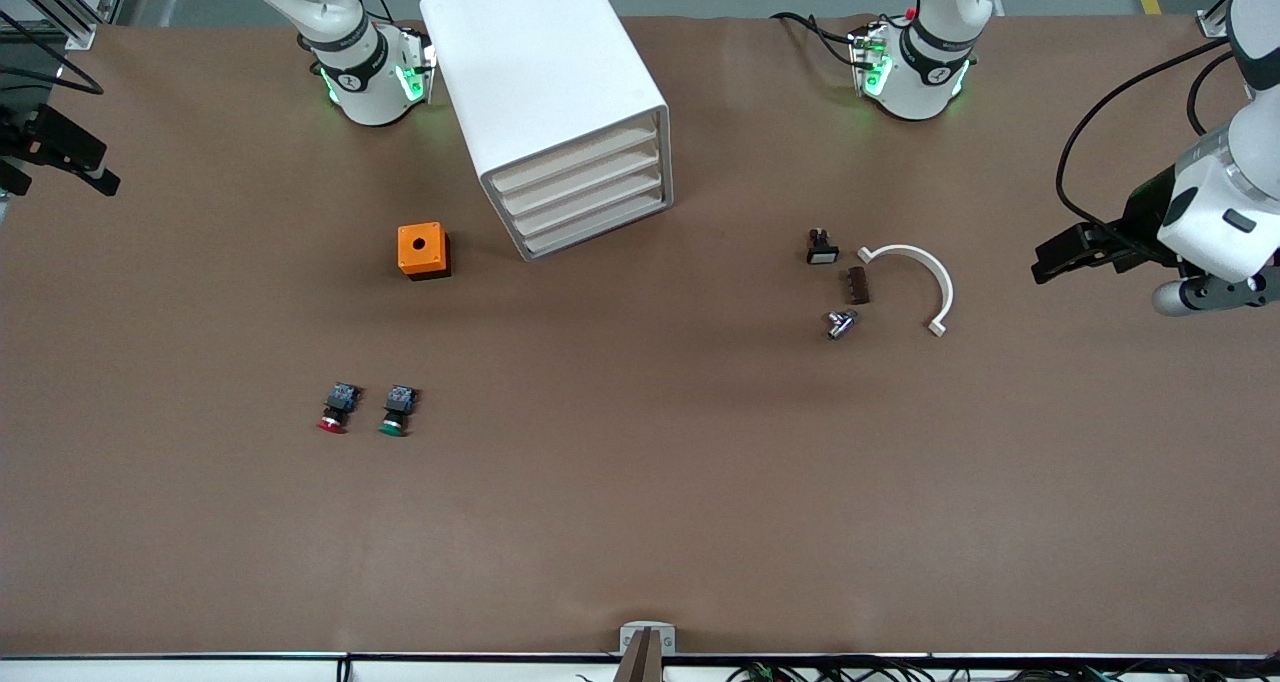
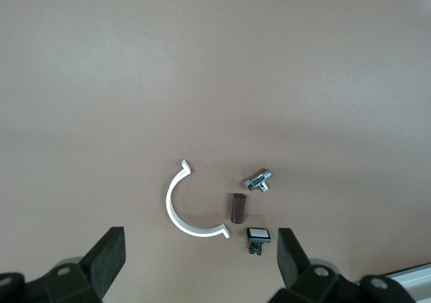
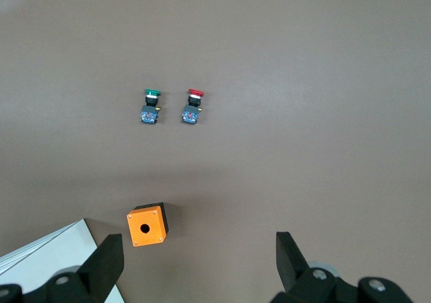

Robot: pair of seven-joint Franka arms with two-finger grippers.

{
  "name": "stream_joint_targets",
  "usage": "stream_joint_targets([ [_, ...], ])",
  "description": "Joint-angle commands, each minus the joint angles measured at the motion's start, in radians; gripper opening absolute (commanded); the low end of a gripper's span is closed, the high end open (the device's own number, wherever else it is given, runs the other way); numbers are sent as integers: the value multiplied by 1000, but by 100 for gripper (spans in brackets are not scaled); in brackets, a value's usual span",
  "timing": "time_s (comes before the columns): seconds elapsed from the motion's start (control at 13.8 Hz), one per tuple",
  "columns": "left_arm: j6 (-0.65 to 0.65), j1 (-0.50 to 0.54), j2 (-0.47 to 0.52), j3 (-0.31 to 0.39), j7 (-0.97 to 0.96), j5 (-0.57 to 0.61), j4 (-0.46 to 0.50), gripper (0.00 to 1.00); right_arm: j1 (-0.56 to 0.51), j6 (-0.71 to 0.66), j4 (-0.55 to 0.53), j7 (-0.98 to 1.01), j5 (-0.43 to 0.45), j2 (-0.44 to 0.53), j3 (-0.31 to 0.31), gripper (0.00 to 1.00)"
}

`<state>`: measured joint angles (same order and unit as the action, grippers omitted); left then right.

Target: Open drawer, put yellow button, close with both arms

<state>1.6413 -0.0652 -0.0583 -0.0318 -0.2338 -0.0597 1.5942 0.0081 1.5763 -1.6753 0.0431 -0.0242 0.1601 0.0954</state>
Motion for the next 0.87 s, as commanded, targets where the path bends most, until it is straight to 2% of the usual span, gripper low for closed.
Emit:
stream_joint_targets([
  [0.0, 71, -5, 103, 9, 19, 23, 130, 99, -17, 10, -23, 5, 1, 26, -16, 100],
  [0.22, 104, -5, 103, 9, 19, 23, 121, 99, -20, 10, -24, 0, 3, 24, -17, 100],
  [0.44, 103, -4, 104, 10, 18, 23, 87, 99, -19, 10, -24, 0, 36, 24, -17, 100],
  [0.8, 83, -4, 103, 15, 11, 23, 50, 99, -19, 8, -24, 1, 43, 24, -17, 100],
])
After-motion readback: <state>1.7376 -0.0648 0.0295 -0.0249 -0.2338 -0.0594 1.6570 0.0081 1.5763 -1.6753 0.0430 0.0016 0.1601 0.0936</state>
